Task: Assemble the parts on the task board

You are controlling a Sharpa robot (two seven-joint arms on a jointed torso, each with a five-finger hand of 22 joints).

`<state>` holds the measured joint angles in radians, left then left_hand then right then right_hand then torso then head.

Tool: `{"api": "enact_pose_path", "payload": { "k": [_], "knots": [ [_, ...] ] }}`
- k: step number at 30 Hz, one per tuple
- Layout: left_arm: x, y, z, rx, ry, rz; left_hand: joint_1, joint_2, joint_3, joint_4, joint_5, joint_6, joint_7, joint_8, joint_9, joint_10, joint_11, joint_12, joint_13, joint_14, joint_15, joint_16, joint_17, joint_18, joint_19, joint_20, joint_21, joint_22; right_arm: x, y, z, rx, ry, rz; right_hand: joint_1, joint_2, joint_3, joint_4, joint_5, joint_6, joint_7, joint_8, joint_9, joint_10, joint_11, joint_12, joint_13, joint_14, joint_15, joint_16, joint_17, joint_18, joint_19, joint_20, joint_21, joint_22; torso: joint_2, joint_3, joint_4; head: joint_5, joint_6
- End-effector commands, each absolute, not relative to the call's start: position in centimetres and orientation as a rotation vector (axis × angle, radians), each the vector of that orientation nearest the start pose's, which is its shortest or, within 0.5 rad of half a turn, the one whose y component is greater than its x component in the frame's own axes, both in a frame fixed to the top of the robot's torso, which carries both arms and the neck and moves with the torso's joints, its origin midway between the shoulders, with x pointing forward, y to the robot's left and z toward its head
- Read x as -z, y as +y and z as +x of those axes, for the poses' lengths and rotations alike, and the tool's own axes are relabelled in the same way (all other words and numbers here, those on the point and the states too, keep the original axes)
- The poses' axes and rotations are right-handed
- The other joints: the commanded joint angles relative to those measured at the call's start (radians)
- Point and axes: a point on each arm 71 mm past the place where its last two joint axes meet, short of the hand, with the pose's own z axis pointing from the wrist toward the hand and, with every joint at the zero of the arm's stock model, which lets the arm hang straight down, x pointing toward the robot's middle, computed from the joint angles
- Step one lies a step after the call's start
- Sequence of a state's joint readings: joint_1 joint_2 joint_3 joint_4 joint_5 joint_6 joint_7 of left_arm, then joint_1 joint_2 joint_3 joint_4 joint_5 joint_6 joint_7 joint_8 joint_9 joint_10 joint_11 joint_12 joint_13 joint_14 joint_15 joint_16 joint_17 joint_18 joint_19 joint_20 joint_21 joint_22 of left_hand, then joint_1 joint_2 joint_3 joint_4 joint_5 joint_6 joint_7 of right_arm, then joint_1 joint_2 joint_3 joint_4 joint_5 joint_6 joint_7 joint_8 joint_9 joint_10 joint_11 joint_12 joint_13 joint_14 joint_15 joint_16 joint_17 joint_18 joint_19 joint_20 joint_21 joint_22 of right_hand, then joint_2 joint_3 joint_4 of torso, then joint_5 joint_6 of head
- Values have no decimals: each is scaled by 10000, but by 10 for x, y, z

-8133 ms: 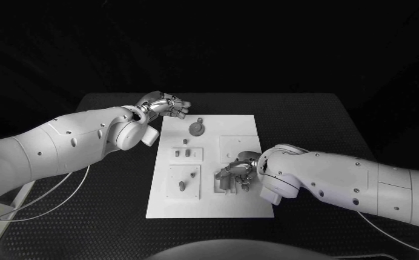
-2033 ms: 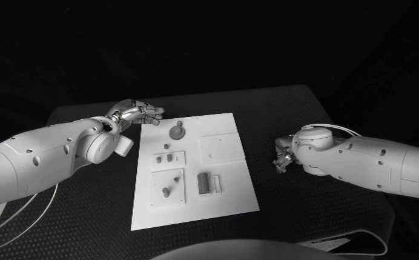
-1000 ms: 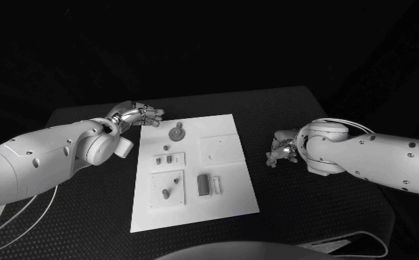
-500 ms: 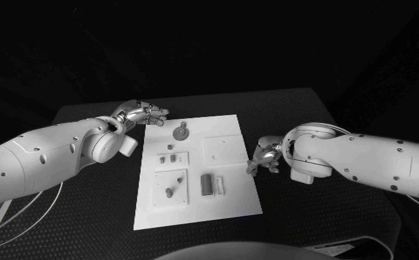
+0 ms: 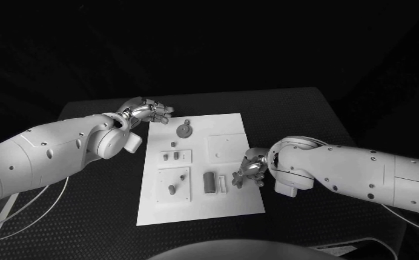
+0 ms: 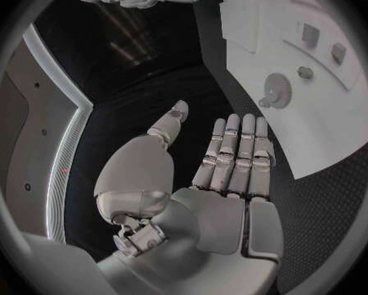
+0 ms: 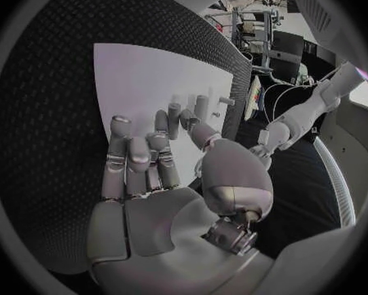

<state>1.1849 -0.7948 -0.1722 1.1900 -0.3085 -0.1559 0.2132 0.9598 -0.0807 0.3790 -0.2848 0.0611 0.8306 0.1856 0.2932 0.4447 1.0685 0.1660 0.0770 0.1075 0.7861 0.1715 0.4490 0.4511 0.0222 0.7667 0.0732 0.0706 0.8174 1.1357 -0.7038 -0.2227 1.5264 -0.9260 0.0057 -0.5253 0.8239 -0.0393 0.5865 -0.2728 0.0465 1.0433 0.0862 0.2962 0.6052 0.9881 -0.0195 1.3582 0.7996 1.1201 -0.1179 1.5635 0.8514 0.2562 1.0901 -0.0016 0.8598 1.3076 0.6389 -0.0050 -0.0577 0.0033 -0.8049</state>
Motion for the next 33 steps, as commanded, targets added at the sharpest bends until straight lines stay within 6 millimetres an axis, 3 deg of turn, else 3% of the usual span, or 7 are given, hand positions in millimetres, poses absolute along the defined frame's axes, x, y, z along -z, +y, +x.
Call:
{"api": "enact_pose_path", "payload": {
  "k": [1,6,10,33],
  "knots": [
    [257,281,515,11325,17788,-9174,84,-10,53,7,45,46,-16,66,-11,83,-14,-46,11,-5,19,-34,18,80,-57,0,12,0,316,-147,416,-5262,25361,2544,-56,2,63,0,29,-8,44,-38,-9,-51,16,-41,20,-42,1,-16,-6,56,-34,29,-63,124,0,3,-17,9,-39],
    [257,281,515,11337,17793,-9169,84,-13,57,9,46,44,-13,65,-13,83,-14,-46,11,-4,20,-36,19,80,-57,0,12,1,323,-139,412,-5380,25218,2581,-53,-57,80,-31,29,-23,50,-46,-14,-65,21,-47,35,-51,3,-15,-4,56,-35,27,-63,127,1,8,-17,-33,-56],
    [257,281,515,11331,17789,-9170,82,-15,59,12,46,41,-11,63,-14,83,-13,-46,12,-3,20,-37,21,79,-57,1,12,1,324,-134,414,-5443,24975,2496,-66,-47,87,-20,29,-24,52,-47,-15,-67,23,-48,40,-53,3,-15,-3,56,-32,28,-63,127,-8,25,-4,13,-59],
    [257,281,515,11355,17743,-9145,68,-30,70,23,40,28,6,54,-23,79,-10,-49,12,-2,22,-46,30,76,-59,3,12,2,329,-126,414,-5696,25024,2790,-135,-75,95,17,29,-32,57,-51,-20,-71,27,-55,58,-56,3,-14,-2,56,-17,30,-62,127,-3,5,-2,134,-77]
  ]
}}
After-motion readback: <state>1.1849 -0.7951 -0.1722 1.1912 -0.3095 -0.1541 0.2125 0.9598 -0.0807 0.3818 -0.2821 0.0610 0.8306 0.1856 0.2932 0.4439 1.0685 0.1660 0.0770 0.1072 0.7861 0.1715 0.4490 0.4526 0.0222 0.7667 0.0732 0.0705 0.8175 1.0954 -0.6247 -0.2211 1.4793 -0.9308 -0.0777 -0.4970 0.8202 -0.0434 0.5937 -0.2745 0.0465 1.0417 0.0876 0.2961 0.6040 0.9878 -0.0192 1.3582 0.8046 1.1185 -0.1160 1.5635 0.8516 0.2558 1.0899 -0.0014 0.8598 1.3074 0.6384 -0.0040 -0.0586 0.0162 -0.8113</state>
